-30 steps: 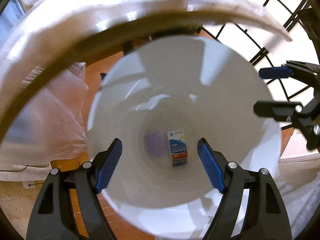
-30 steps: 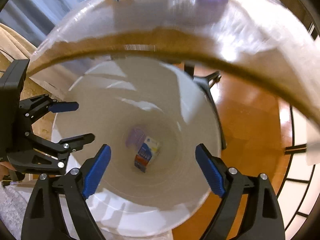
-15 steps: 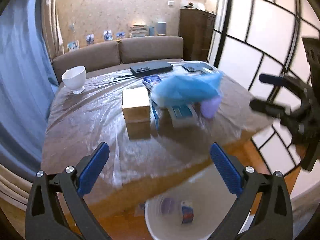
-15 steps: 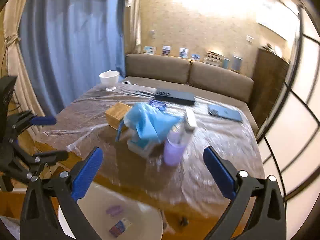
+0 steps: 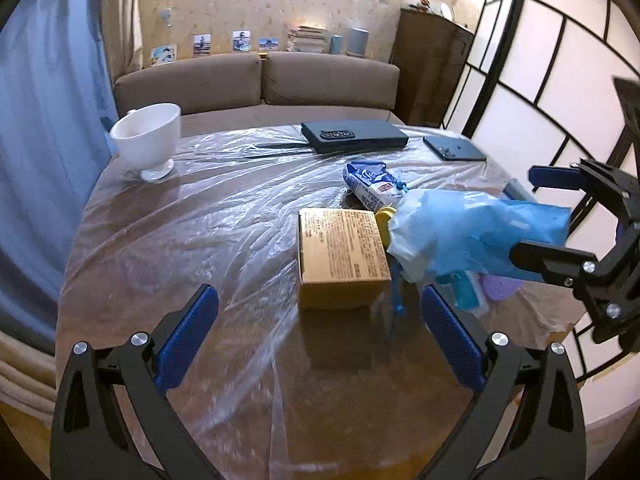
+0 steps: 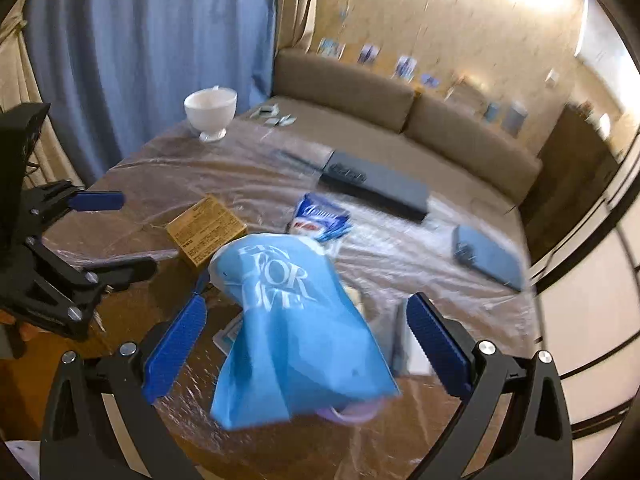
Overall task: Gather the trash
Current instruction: 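Grasp the blue printed bag with the right tool while the left tool grasps the cardboard box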
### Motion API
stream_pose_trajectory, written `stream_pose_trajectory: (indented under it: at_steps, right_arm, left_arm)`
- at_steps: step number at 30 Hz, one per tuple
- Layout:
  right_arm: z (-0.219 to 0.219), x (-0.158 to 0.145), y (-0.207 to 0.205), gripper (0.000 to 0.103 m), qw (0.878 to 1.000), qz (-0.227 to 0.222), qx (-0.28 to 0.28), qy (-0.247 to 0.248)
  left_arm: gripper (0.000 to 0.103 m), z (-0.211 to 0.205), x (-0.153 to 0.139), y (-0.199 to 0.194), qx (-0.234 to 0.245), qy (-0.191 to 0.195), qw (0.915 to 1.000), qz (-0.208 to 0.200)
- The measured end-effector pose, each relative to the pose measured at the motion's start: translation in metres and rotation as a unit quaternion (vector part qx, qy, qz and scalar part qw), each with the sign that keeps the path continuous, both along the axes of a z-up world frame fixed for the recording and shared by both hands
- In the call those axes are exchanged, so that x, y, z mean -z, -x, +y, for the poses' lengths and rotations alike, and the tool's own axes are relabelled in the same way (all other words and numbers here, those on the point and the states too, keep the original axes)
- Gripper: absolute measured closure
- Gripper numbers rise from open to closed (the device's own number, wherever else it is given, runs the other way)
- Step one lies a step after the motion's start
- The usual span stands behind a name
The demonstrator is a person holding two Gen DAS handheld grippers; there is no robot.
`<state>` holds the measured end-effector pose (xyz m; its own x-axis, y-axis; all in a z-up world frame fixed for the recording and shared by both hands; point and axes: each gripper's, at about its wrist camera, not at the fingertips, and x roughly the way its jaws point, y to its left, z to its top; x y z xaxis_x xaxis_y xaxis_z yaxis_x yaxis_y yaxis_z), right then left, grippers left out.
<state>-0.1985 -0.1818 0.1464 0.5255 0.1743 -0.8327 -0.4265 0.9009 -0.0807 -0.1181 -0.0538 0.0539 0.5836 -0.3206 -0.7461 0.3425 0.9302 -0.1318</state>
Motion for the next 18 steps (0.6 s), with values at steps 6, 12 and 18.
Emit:
stream_pose_trajectory:
  at_steps: [6, 12, 18]
  right_arm:
    - [0.008, 0.022, -0.021, 0.004, 0.999, 0.046, -0.003, 0.009]
    - [0.013, 0.033, -0.026, 0.014, 0.998, 0.07, -0.009, 0.001]
    - [0.02, 0.035, -0.029, 0.025, 0.998, 0.056, -0.012, 0.018]
  left_arm:
    - [0.001, -0.015, 0.015, -0.018, 0.024, -0.019, 0.9994, 0.014]
    - [0.002, -0.01, 0.026, -0.036, 0.022, 0.008, 0.999, 0.038]
    - [0.009, -0.01, 0.029, -0.044, 0.021, 0.021, 0.9986, 0.044]
